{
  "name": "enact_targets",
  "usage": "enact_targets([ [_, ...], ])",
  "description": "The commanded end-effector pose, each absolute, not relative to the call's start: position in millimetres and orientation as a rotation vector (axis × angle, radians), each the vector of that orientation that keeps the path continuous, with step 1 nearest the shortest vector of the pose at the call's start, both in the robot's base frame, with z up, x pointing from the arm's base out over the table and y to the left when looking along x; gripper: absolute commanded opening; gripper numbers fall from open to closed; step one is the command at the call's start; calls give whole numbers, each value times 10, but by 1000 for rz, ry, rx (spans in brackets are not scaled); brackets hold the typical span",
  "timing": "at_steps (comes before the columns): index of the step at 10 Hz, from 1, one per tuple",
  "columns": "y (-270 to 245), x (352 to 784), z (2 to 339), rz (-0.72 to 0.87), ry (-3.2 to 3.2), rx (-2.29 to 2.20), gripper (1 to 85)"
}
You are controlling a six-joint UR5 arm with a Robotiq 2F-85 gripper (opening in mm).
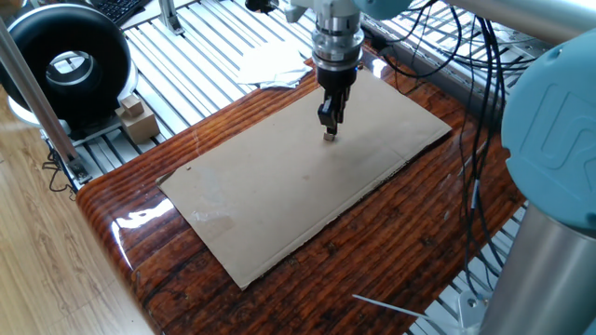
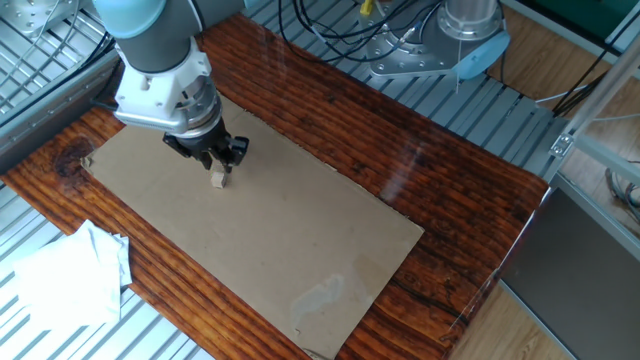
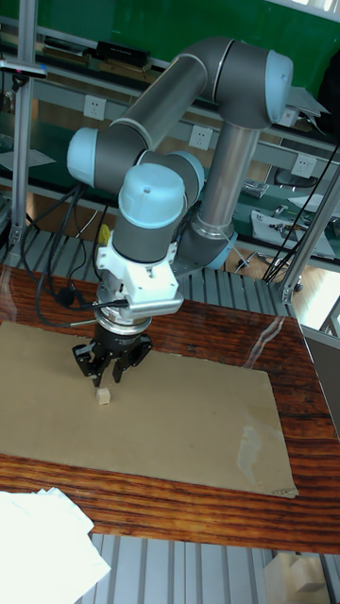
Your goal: Grab the block and place it at the designated location
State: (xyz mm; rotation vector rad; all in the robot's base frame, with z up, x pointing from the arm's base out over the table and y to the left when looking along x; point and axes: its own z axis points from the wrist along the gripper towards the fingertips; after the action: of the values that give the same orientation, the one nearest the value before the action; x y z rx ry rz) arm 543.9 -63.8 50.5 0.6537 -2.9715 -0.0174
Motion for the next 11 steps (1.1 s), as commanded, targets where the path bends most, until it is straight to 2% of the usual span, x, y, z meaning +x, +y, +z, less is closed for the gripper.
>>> enact_targets([
  [1, -451, 5596, 673, -18, -3004, 562, 203],
  [5, -90, 5794, 807, 34, -3041, 383, 70],
  [6, 31, 5839, 813, 29, -3049, 354, 13],
  [8, 283, 5935, 790, -14, -3072, 317, 10],
  [11, 524, 6068, 716, 6, -3116, 264, 10],
])
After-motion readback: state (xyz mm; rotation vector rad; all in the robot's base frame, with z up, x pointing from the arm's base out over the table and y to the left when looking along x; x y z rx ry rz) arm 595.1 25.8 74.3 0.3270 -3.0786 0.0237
